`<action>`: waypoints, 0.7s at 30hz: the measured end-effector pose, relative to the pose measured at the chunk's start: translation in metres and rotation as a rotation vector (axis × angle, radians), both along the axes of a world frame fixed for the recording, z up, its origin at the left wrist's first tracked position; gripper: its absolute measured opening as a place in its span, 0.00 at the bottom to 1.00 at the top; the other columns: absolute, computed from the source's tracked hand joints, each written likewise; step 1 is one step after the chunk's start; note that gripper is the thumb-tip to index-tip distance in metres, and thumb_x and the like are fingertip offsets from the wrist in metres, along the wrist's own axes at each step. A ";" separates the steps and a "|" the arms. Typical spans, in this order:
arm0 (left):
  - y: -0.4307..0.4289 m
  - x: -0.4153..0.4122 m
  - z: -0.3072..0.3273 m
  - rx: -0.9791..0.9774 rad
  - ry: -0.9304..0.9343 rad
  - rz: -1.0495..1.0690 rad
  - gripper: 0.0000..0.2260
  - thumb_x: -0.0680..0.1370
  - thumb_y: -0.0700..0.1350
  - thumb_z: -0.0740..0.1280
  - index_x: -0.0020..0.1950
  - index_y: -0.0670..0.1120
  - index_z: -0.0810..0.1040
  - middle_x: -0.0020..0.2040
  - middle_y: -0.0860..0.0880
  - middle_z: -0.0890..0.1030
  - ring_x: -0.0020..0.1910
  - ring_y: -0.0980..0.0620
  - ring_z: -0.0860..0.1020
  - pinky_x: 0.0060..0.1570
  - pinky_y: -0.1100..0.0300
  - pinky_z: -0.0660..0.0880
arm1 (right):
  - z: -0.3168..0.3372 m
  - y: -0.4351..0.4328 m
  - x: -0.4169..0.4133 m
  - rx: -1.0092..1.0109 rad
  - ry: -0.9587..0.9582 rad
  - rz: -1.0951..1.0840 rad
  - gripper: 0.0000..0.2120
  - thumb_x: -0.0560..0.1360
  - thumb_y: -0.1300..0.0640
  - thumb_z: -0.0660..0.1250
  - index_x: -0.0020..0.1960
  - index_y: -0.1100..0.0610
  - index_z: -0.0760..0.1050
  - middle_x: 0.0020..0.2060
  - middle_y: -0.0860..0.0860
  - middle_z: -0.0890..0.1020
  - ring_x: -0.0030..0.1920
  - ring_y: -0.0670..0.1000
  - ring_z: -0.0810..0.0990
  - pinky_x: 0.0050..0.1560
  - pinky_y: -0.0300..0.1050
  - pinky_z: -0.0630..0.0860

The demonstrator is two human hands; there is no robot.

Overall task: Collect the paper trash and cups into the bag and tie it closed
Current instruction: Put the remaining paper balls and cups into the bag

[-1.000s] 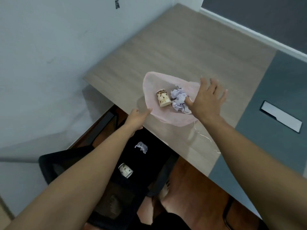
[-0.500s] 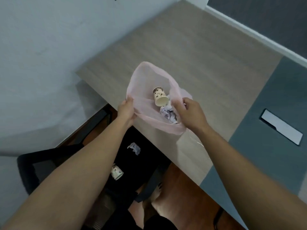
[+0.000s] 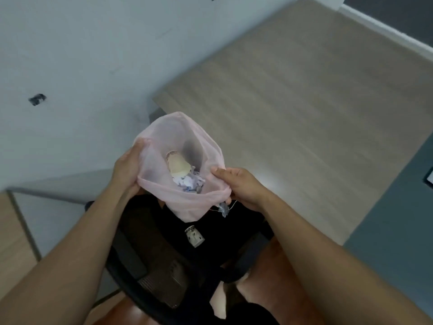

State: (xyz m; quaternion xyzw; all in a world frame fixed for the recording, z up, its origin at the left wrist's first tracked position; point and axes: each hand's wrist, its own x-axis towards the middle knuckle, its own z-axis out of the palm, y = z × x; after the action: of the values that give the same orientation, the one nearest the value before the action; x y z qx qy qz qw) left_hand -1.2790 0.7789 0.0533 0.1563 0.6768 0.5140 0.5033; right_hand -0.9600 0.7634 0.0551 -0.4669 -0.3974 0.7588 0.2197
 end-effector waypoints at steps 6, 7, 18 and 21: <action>-0.015 -0.040 -0.035 -0.128 0.011 -0.039 0.32 0.69 0.63 0.82 0.66 0.46 0.87 0.60 0.46 0.89 0.61 0.45 0.88 0.69 0.43 0.81 | -0.037 -0.006 -0.046 -0.048 -0.004 -0.041 0.17 0.86 0.45 0.71 0.48 0.56 0.87 0.36 0.59 0.87 0.28 0.53 0.82 0.34 0.42 0.81; -0.018 -0.045 -0.044 -0.145 0.020 -0.039 0.33 0.69 0.64 0.82 0.67 0.46 0.86 0.61 0.46 0.89 0.61 0.45 0.88 0.68 0.43 0.82 | -0.044 -0.007 -0.052 -0.050 -0.026 -0.056 0.16 0.86 0.45 0.70 0.47 0.54 0.87 0.37 0.59 0.87 0.29 0.52 0.83 0.35 0.42 0.82; -0.005 -0.085 -0.136 -0.214 0.147 -0.149 0.16 0.78 0.62 0.77 0.48 0.49 0.92 0.48 0.48 0.91 0.47 0.49 0.90 0.48 0.53 0.88 | -0.131 -0.015 -0.094 -0.211 -0.288 -0.120 0.12 0.87 0.49 0.67 0.59 0.55 0.86 0.47 0.52 0.92 0.44 0.49 0.91 0.46 0.45 0.86; -0.001 -0.095 -0.155 -0.233 0.192 -0.137 0.21 0.74 0.66 0.77 0.46 0.48 0.91 0.46 0.46 0.90 0.44 0.49 0.87 0.44 0.52 0.86 | -0.153 -0.014 -0.099 -0.227 -0.300 -0.215 0.11 0.88 0.50 0.67 0.61 0.54 0.85 0.46 0.49 0.91 0.45 0.47 0.91 0.47 0.45 0.85</action>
State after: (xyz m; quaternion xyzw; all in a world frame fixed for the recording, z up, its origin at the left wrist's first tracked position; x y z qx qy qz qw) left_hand -1.3743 0.7780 -0.1022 0.1909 0.7646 0.3790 0.4850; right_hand -1.0585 0.7495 -0.0981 -0.6362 -0.2854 0.6929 0.1834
